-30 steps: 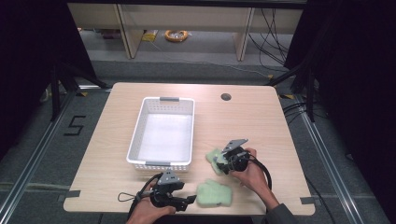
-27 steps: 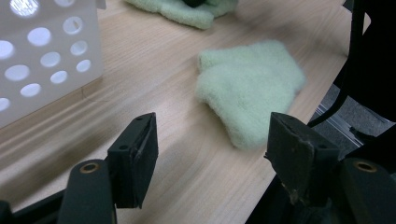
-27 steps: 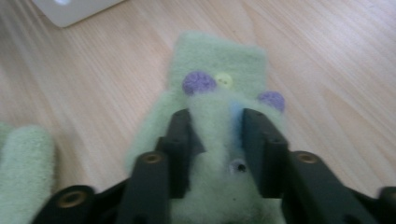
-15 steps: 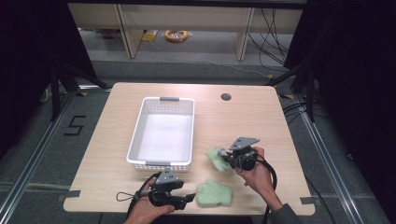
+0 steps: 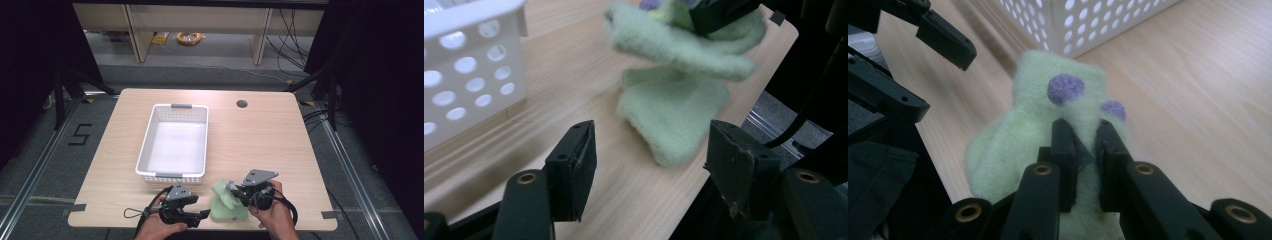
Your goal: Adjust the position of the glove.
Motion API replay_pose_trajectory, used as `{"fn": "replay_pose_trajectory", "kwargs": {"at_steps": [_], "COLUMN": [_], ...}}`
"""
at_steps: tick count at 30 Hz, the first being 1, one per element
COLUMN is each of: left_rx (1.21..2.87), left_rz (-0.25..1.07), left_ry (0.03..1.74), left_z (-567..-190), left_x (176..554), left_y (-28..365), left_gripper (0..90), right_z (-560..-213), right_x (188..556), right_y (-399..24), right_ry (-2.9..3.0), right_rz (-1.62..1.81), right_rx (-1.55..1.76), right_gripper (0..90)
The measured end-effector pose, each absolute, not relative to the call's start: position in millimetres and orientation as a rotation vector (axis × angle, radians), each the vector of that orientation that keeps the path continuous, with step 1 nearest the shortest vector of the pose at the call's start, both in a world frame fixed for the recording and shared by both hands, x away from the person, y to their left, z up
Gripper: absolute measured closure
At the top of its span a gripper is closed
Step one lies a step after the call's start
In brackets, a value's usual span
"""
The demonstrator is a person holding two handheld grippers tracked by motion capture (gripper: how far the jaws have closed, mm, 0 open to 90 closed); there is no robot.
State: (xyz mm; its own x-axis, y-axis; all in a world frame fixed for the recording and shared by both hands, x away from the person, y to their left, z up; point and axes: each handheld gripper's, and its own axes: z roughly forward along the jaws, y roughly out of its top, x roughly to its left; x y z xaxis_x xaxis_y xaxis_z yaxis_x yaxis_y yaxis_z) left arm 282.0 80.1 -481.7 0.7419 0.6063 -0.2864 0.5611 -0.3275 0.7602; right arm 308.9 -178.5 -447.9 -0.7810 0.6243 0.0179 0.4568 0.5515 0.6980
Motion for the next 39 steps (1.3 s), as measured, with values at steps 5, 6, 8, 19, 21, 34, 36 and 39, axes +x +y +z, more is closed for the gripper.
{"fn": "replay_pose_trajectory", "kwargs": {"at_steps": [5,6,8,19,21,34,36,39], "left_rx": [2.007,2.015,2.036,2.071,2.087,2.161,2.159,2.153], "left_rz": [0.052,0.049,0.039,0.030,0.037,0.144,0.143,0.194], "left_ry": [0.889,0.873,0.864,0.807,0.800,0.777,0.773,0.741], "left_z": [-484,-485,-486,-486,-487,-496,-497,-496], "left_x": [279,279,278,268,267,275,277,279], "left_y": [75,74,72,52,46,14,13,15], "left_gripper": [36.7,36.7,36.4,34.9,34.9,41.2,46.9,61.2], "right_z": [-460,-466,-471,-449,-448,-485,-485,-486], "right_x": [305,304,304,292,296,318,319,316], "right_y": [-175,-173,-173,-199,-209,-218,-219,-217], "right_ry": [2.583,2.575,2.586,2.550,2.524,2.638,2.660,2.681], "right_rz": [1.027,1.044,1.053,1.132,1.118,1.137,1.107,1.139], "right_rx": [0.938,0.970,0.998,0.935,0.932,1.056,1.047,1.046], "right_gripper": [80.0,76.2,70.5,47.3,47.9,52.7,52.8,68.6]}}
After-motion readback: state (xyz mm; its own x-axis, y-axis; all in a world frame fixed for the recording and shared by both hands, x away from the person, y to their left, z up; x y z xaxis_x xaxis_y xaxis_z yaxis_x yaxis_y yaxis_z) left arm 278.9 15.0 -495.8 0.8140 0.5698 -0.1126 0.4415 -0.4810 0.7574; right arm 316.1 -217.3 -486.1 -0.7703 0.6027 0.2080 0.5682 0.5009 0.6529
